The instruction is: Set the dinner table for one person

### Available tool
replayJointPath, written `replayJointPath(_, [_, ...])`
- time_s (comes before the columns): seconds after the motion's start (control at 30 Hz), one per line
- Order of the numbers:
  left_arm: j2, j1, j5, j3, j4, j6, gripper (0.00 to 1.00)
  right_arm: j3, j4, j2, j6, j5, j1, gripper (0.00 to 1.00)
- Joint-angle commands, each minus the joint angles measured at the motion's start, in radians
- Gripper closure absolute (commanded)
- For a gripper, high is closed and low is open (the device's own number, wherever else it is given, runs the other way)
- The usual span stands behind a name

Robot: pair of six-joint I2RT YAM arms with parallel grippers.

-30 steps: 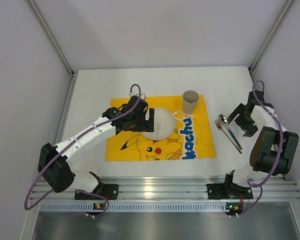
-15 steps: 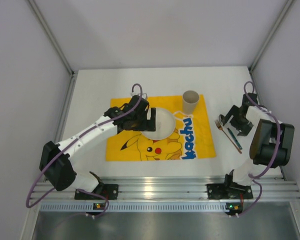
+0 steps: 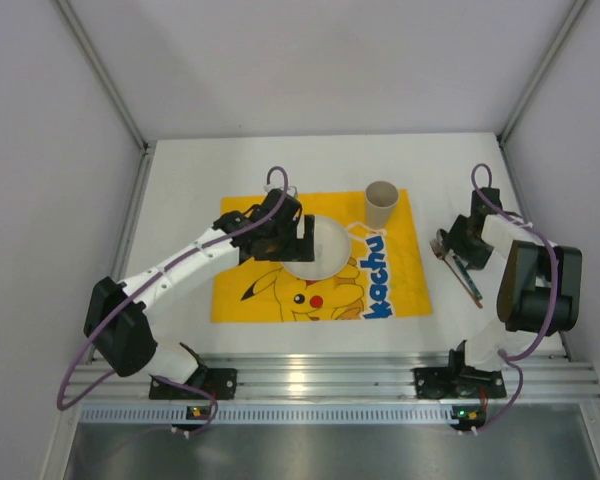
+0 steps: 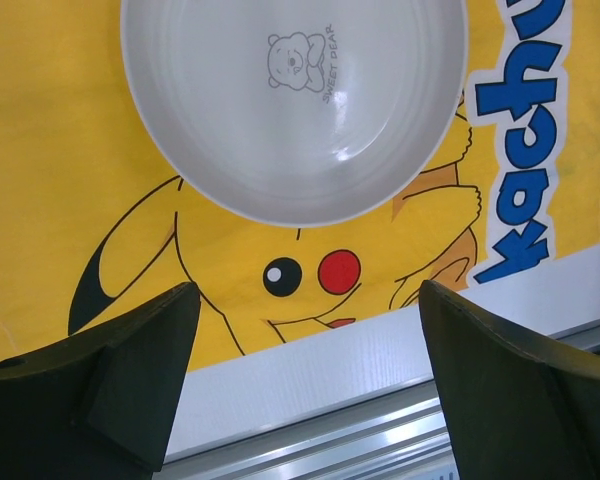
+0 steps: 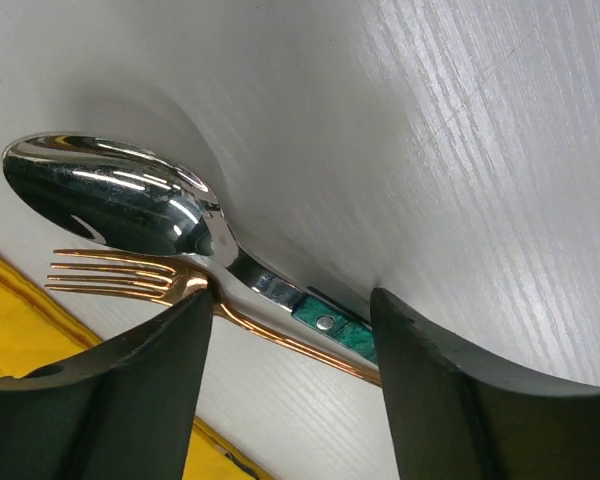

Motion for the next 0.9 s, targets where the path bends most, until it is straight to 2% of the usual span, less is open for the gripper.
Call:
replayJointPath(0.0, [-0.012, 0.006, 0.012, 0.037, 0.0, -0.021, 0.05, -0.005, 0.039, 0.015, 0.023, -0.022, 0.013, 0.39])
replayJointPath(0.03, [-0.016, 0.004, 0.012, 0.035, -0.005, -0.024, 0.05, -0.001, 0.042, 0.02, 0.029, -0.028, 0.013, 0.46])
replayJointPath(0.13, [-0.036, 0.006, 0.006, 0.018, -0.016, -0.03, 0.05, 0.013, 0.042, 0.04, 0.035, -0.031, 0.013, 0.53])
replayJointPath(0.27, [-0.061, 0.006, -0.003, 0.004, -0.034, -0.033, 0.05, 0.015, 0.047, 0.078, 0.034, -0.022, 0.015, 0.55])
replayJointPath(0.4, [-0.075, 0.006, -0.008, 0.001, -0.051, -0.036, 0.05, -0.005, 0.055, 0.097, 0.035, -0.008, 0.013, 0.69])
replayJointPath(0.53, [-0.075, 0.004, -0.006, 0.006, -0.057, -0.036, 0.05, -0.014, 0.05, 0.101, 0.037, 0.027, 0.015, 1.0])
replayJointPath(0.7, [-0.059, 0.006, 0.003, 0.026, -0.059, -0.025, 0.05, 0.001, 0.035, 0.097, 0.035, 0.041, 0.015, 1.0])
replayJointPath(0.87, [-0.032, 0.006, 0.014, 0.059, -0.062, -0.012, 0.05, 0.059, -0.057, 0.034, 0.037, 0.107, 0.018, 1.0])
